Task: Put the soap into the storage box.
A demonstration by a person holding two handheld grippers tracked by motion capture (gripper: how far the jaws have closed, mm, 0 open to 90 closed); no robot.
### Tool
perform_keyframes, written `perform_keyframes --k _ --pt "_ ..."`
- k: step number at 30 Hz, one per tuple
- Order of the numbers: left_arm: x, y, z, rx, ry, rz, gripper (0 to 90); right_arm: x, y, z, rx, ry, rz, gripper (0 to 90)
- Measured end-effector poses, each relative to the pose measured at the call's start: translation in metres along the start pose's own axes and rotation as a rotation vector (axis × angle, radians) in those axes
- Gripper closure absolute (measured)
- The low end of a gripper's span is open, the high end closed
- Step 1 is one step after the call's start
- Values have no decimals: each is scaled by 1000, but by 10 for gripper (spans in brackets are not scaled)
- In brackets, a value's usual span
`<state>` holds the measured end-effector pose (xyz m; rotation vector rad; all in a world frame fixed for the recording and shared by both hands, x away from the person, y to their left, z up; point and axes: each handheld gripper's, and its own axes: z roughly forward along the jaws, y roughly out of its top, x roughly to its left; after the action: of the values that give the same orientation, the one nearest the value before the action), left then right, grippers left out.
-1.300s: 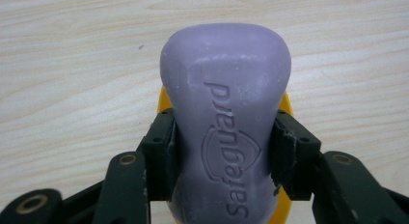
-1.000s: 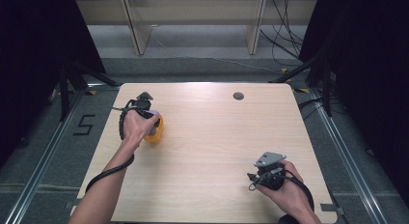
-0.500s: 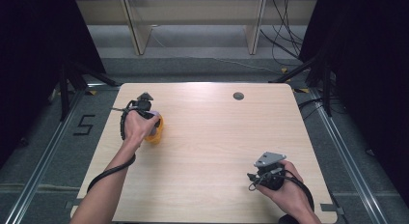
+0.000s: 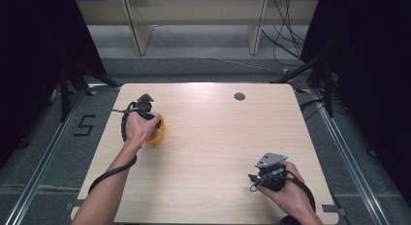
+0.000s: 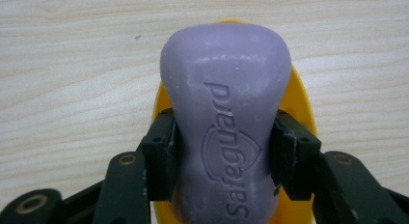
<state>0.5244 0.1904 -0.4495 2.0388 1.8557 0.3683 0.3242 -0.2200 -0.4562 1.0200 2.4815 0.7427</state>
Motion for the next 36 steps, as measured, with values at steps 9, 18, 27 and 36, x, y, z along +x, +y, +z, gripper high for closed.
perform_keyframes --k 9,18,27,36 --pt "-1 0 3 1 -3 15 490 0 0 0 -1 1 1 531" --pt "-2 -2 7 7 -4 41 486 1 0 0 1 4 12 528" --pt "-1 -3 5 -20 -14 62 428 1 -1 1 -4 1 7 527" --pt "-2 -5 -9 -68 -8 73 348 2 -1 1 -4 -1 6 525"
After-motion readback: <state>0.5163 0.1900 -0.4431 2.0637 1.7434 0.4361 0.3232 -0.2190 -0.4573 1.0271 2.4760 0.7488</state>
